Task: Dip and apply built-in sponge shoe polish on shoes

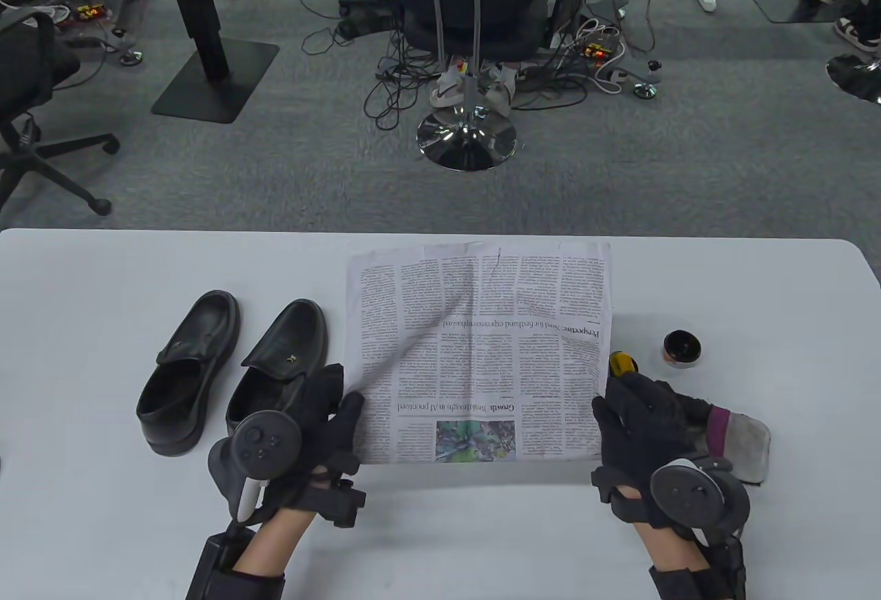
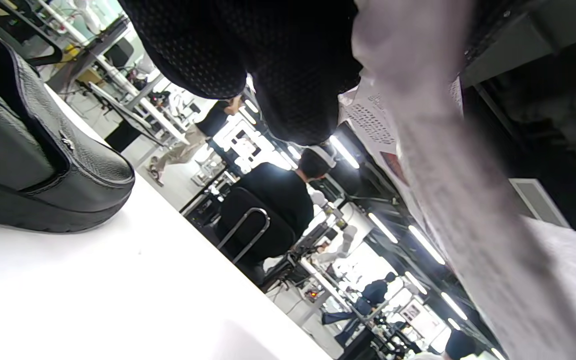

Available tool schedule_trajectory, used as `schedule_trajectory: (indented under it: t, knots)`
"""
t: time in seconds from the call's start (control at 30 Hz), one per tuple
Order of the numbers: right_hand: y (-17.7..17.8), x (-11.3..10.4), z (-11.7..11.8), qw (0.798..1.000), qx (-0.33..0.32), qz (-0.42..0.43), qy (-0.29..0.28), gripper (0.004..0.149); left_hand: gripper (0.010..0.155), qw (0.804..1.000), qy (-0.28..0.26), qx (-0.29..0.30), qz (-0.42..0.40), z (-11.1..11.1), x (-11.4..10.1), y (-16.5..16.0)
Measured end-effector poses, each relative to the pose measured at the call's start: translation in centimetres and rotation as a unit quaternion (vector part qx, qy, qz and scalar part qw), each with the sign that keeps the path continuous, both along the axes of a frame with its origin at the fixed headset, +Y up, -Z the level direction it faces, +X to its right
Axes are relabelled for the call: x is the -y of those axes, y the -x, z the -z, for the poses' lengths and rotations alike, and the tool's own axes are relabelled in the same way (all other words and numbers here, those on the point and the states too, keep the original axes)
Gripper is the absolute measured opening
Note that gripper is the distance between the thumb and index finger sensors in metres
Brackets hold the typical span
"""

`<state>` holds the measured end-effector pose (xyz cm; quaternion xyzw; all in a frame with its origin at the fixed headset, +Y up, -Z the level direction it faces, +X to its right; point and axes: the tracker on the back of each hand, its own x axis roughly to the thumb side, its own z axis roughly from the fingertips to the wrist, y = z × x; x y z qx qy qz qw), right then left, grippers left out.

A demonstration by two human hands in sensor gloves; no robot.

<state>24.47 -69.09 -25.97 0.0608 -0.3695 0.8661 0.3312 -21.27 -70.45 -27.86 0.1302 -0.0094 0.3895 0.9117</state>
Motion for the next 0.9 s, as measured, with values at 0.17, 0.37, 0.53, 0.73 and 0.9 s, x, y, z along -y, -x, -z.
schedule_trajectory:
  t: [0.17, 0.37, 0.53, 0.73, 0.9]
  knots:
    - [-0.7, -1.9, -1.3, 0.995, -0.043, 0.078, -0.045, 0.034, 0.04, 1.0, -0.006, 0.017, -0.023, -0.4, -0.9, 0.0]
    - [-1.4, -5.0, -3.4, 0.974, -0.115, 0.165, -0.105, 0.034, 0.042, 0.994, -0.083, 0.069, -0.029, -1.8, -3.3, -0.3]
    - [-1.4, -6.7, -4.6, 0.95, -0.168, 0.22, -0.142, 0.035, 0.044, 0.98, -0.164, 0.105, -0.036, -3.3, -5.5, -0.6]
    - [-1.7, -11.2, -8.0, 0.929, -0.19, 0.223, -0.226, 0.036, 0.045, 0.953, -0.28, 0.114, -0.031, -6.5, -9.3, -0.4]
    - [-1.5, -15.5, -10.2, 0.948, -0.137, 0.146, -0.249, 0.036, 0.045, 0.945, -0.305, 0.112, -0.034, -7.7, -12.6, -0.4]
